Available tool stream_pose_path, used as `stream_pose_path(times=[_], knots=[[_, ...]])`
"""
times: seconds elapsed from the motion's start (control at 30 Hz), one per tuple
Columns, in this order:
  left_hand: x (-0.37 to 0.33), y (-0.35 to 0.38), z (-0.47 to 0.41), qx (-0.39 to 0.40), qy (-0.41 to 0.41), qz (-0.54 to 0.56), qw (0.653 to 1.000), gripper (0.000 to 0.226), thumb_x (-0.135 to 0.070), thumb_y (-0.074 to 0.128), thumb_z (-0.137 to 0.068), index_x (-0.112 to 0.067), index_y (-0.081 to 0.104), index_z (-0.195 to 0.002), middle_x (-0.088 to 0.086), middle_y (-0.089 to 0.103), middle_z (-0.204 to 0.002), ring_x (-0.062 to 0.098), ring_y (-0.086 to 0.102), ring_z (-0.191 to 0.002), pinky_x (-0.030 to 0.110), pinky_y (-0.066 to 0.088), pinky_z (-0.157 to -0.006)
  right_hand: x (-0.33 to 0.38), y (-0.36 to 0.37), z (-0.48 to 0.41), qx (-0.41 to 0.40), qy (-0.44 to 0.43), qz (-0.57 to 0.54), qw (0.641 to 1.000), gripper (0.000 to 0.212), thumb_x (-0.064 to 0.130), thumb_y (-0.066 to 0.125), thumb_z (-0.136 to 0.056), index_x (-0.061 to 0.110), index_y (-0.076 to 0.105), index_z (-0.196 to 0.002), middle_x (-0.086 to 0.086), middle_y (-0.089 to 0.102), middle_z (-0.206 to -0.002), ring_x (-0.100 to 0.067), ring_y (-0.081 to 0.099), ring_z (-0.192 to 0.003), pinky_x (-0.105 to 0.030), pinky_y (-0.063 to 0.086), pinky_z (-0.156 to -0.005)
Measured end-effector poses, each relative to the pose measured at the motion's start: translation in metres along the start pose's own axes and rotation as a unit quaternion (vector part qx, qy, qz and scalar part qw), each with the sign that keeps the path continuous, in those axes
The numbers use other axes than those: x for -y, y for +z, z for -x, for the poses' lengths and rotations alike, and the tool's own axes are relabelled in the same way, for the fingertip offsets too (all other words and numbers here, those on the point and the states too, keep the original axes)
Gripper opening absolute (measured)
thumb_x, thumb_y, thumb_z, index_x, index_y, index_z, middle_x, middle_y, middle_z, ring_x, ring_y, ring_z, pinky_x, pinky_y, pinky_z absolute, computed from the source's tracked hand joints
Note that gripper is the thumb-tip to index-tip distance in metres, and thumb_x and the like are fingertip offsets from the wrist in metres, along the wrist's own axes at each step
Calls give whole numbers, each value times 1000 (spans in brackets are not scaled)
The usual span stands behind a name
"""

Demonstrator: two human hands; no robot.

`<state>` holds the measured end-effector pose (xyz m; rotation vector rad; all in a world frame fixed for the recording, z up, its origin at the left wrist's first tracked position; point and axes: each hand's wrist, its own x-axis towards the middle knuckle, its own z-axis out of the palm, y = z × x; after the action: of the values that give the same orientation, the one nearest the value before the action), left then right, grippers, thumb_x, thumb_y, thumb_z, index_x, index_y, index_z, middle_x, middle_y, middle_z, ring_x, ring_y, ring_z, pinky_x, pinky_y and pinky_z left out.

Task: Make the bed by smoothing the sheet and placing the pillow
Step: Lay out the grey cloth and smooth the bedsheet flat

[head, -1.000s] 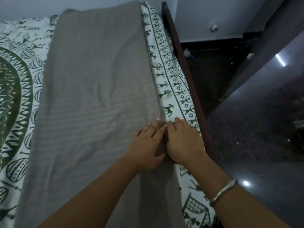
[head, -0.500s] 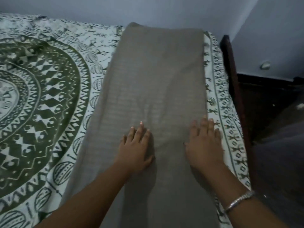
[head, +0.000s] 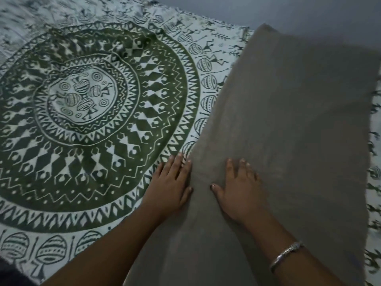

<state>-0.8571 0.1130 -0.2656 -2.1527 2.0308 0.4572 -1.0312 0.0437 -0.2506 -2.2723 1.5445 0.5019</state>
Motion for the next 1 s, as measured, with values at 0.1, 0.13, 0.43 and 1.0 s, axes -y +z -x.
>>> stream_pose_path(times=[0.1, 0.13, 0.43, 1.0], knots=[[12, 3, 8, 6, 23, 17, 1000, 63, -46, 36, -85, -11, 41, -137, 16, 53, -136, 34, 54, -122, 52, 45, -92, 10, -9, -6, -1, 37, 6, 999, 86, 62, 33, -93, 7, 3, -152, -25, 11, -156, -37, 14, -144, -47, 17, -115], [14, 3, 8, 4, 26, 21, 999, 63, -45, 36, -86, -10, 40, -137, 15, 53, -136, 34, 54, -122, 52, 45, -93, 13, -10, -9, -2, 43, 6, 999, 86, 61, 34, -93, 4, 4, -151, -27, 13, -155, -38, 15, -143, -48, 18, -114], [-1, -9, 7, 49, 26, 19, 998, 87, -57, 3, -77, -14, 3, -152, 9, 2, -159, 31, 7, -146, 48, 7, -116, 7, 2, -1, -33, 39, -4, 999, 81, 61, 28, -93, 14, 1, -153, -20, 5, -158, -36, 6, -146, -53, 12, -115], [-239, -22, -56, 37, 299, 19, 953, 76, -47, 38, -96, -12, 0, -151, 6, -12, -159, 24, -8, -146, 39, 2, -119, -221, 22, 57, -91, 159, -24, 983, 71, 53, 13, -88, 23, 14, -153, -8, 4, -161, -36, 7, -147, -51, 12, -115]])
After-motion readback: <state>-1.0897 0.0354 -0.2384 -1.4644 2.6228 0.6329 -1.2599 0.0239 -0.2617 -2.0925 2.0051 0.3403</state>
